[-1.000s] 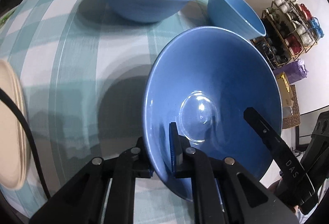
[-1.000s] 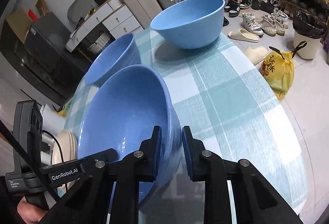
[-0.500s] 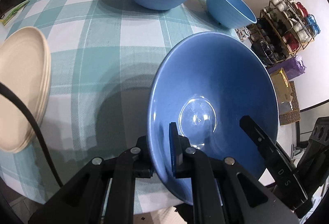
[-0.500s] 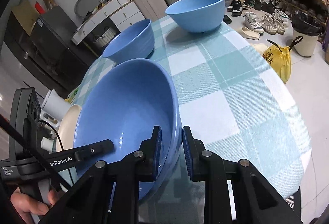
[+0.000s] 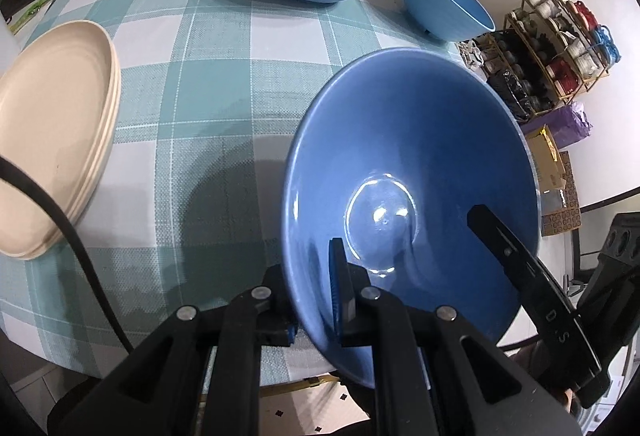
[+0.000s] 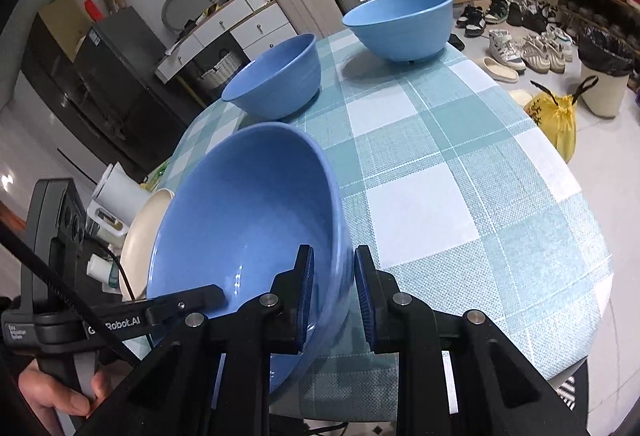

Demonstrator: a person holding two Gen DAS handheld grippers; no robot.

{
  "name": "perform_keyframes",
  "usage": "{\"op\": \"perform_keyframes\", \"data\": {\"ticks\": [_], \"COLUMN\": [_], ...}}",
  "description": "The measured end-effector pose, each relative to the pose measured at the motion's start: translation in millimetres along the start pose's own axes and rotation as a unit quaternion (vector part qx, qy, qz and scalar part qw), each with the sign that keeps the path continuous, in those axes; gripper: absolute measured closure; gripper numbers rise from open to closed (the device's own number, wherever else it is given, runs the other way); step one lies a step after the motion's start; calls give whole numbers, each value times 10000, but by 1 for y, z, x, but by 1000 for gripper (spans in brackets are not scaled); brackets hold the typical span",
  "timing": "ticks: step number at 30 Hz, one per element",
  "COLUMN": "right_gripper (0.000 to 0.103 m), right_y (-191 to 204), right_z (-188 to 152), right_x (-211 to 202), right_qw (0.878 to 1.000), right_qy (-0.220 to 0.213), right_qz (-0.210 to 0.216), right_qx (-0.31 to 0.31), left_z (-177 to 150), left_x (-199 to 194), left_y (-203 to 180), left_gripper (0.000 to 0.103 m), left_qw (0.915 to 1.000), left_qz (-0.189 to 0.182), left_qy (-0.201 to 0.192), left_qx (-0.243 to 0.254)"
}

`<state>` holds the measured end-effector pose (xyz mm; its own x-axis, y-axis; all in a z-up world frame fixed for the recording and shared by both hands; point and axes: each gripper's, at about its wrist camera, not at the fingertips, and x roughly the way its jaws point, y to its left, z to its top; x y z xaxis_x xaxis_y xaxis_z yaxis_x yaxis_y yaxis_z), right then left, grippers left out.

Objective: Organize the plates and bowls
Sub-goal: 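Lift both gripped blue bowls off the cloth with both tools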

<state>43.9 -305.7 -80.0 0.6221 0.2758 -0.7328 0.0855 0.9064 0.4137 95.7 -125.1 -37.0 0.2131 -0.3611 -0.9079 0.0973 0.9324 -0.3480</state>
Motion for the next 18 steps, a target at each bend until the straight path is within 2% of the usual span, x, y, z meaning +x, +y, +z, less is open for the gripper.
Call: {"op": "perform_keyframes", "data": {"ticks": [4,6,9,11,15,18], "right_gripper": [78,76,65,64,64,59], "right_y": [5,7,8,9,9,12], "right_z": [4,4,5,5,7,6], "right_x": [-8,-13,-16,-17,-23,-31], "right_qw": [9983,9971,9964,9960,9950,9927], "right_qy": [-343,-484,-579,-614,-753,-966], "right_qz": [-383,-436,-456,-466,-457,-503], "right_qx": [-263,-386,-421,-442,-465,-515], "left_z": [1,1,1,1,0,-4], "left_x": [1,-1,-3,-5,-14,-28], "left_y": [1,3,9,12,19,21], "left_gripper": [90,88,73,56,56,56], "left_qw": [9999,9997,9996,9993,9981,9962], "left_qz": [139,223,223,341,531,628], "left_qy": [-33,-104,-146,-167,-317,-605], "left_qx": [19,26,-38,-36,-24,43]}}
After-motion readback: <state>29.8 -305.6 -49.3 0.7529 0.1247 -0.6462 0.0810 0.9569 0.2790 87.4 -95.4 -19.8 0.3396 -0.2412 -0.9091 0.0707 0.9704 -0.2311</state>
